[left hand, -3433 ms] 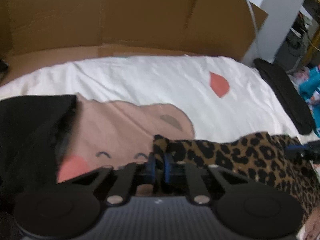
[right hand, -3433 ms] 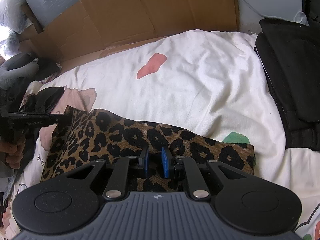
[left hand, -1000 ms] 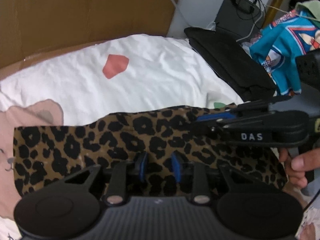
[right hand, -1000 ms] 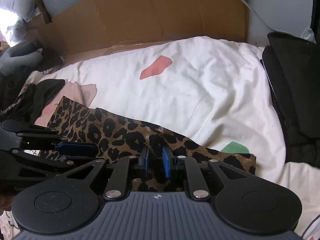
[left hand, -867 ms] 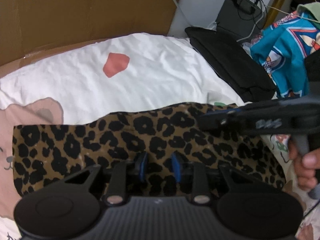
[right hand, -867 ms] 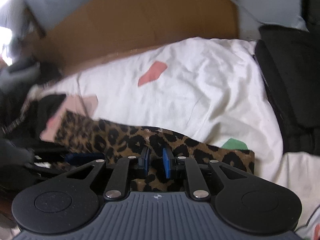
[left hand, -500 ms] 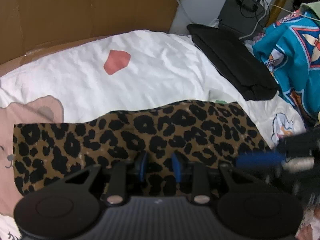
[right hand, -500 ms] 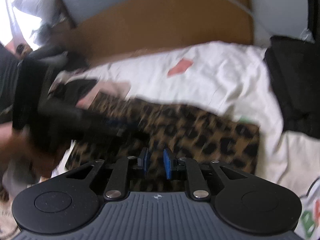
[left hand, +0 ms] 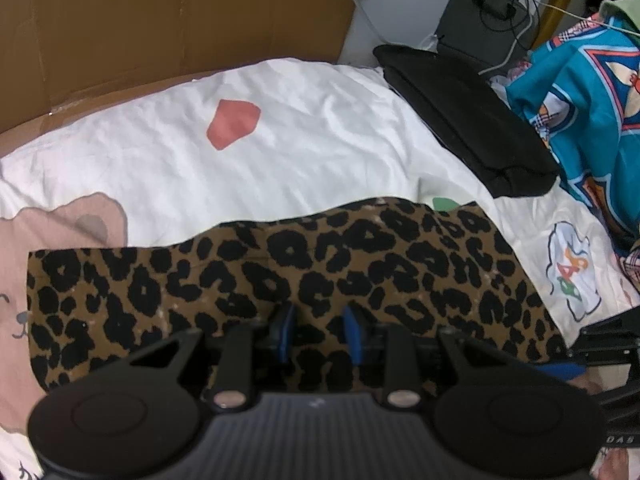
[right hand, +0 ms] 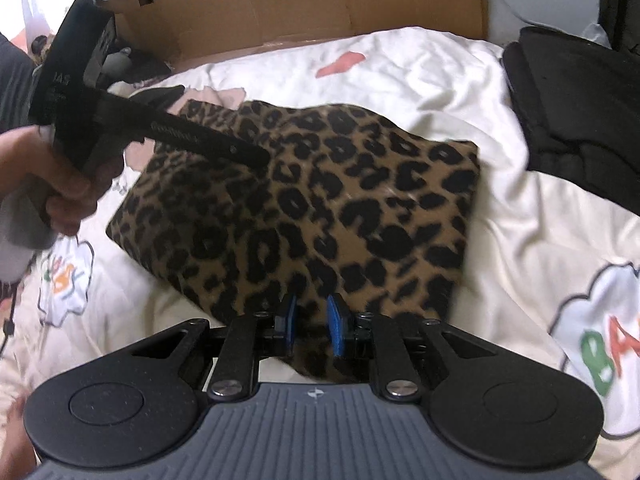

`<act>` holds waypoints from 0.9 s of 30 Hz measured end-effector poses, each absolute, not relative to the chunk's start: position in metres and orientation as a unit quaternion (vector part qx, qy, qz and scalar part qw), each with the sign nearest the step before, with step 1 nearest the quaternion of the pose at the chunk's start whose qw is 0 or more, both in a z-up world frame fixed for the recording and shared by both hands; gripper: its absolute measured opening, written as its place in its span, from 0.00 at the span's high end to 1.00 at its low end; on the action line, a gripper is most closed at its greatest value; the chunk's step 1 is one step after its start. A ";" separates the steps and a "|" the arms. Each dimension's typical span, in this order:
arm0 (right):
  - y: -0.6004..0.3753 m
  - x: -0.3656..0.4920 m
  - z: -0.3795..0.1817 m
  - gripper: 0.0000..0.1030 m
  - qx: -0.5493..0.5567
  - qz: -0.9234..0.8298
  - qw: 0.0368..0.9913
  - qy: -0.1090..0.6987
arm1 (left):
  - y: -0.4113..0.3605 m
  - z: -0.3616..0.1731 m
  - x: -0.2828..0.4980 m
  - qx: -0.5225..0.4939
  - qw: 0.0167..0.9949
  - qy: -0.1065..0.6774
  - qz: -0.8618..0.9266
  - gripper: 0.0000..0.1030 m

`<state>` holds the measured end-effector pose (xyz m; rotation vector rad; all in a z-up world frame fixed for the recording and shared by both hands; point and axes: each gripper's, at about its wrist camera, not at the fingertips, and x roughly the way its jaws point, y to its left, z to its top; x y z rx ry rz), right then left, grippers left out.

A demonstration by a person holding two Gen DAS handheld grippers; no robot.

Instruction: Fold clothes

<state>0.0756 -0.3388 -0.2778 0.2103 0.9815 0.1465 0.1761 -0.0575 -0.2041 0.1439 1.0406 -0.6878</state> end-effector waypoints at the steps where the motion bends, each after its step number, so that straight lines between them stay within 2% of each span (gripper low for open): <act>1: -0.340 0.073 -0.278 0.78 0.099 0.069 0.875 0.469 | -0.058 -0.204 0.177 0.068 0.808 0.488 -0.323 0.71; 24: -0.355 0.055 -0.281 0.78 0.107 0.041 0.874 0.472 | -0.061 -0.206 0.177 0.064 0.810 0.489 -0.316 0.70; 27: -0.353 0.063 -0.265 0.73 0.103 0.036 0.879 0.465 | -0.060 -0.206 0.177 0.060 0.811 0.489 -0.316 0.70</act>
